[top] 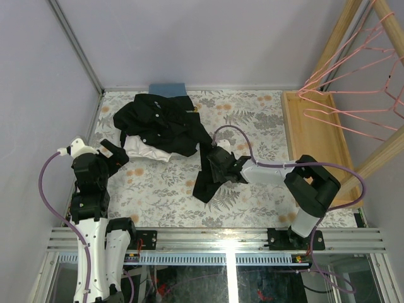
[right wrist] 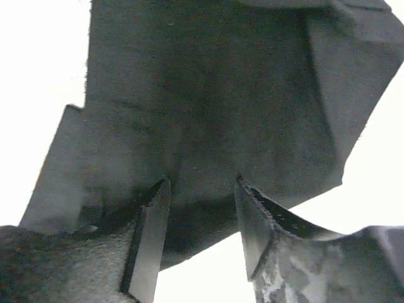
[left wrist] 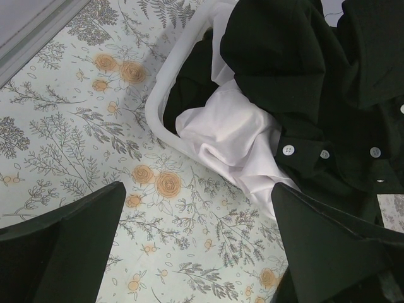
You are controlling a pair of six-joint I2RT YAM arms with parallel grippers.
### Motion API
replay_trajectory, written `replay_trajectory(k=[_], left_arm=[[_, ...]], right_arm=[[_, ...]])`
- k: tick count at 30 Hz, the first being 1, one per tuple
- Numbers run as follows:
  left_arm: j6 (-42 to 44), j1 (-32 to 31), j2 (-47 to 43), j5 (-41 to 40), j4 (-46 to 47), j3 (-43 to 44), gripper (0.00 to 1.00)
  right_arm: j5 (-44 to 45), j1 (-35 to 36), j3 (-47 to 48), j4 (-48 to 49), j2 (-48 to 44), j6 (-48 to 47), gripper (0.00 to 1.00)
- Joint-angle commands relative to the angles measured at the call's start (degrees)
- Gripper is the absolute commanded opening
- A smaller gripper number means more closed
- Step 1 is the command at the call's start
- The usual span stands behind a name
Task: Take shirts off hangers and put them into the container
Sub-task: Place the shirt in the bin.
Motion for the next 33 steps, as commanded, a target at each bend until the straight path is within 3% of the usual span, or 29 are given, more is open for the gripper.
replay_trajectory(k=[1, 3, 4, 11, 12, 14, 17, 19, 21, 25, 28, 31, 33], left_arm=[[0.1, 0.3, 0.0, 1.1, 3.0, -0.7, 1.00], [0.1, 0.3, 0.1, 1.1, 3.0, -0.7, 1.00], [0.1, 0.3, 0.1, 1.1, 3.1, -0.7, 1.00], [0.2, 0.3, -0.1, 1.3, 3.1, -0.7, 1.00], [0.2, 0.3, -0.1, 1.3, 3.1, -0.7, 1.00], [0.2, 0.3, -0.1, 1.4, 3.1, -0.7, 1.00], [0.2, 0.4, -0.1, 1.6, 3.2, -0.8, 1.00], [0.2, 0.3, -0.2, 1.5, 3.2, -0.8, 1.00], [0.2, 0.3, -0.2, 1.4, 3.1, -0.7, 1.00], [0.2, 0.3, -0.1, 1.4, 3.1, -0.9, 1.00], [0.1, 0.3, -0.1, 1.2, 3.1, -0.7, 1.00], [0.1, 0.3, -0.1, 1.1, 3.0, -0.7, 1.00], [0.1, 0.3, 0.0, 0.9, 3.0, -0.7, 1.00]], right_arm=[[8.4, 0.1, -3.8, 2.9, -1.2, 0.4, 0.39], [11.4, 0.1, -5.0, 3.9, -3.8, -0.3, 0.11], [13.7, 0.0, -5.2, 3.9, -5.3, -0.9, 0.02], [22.1, -0.3, -3.3, 5.2, -16.3, -7.5, 0.00], [21.2, -0.4, -2.8, 5.3, -17.5, -8.3, 0.03], [15.1, -0.5, -1.5, 4.5, -18.5, -9.6, 0.19], [-1.3, -0.2, -0.2, 3.3, -17.2, -7.1, 0.63], [-3.8, 3.0, -2.5, 6.9, -17.1, -4.4, 0.74], [-2.2, 7.1, -5.0, 11.7, -16.2, -5.6, 0.96], [7.0, 10.2, -0.5, 4.2, -9.8, -4.8, 0.99], [11.1, 10.2, 1.9, -0.3, -4.4, -3.5, 0.93], [12.8, 10.2, 2.7, -4.0, 0.1, -2.3, 0.85], [14.9, 10.1, 0.1, -2.3, -0.8, -2.1, 0.65]])
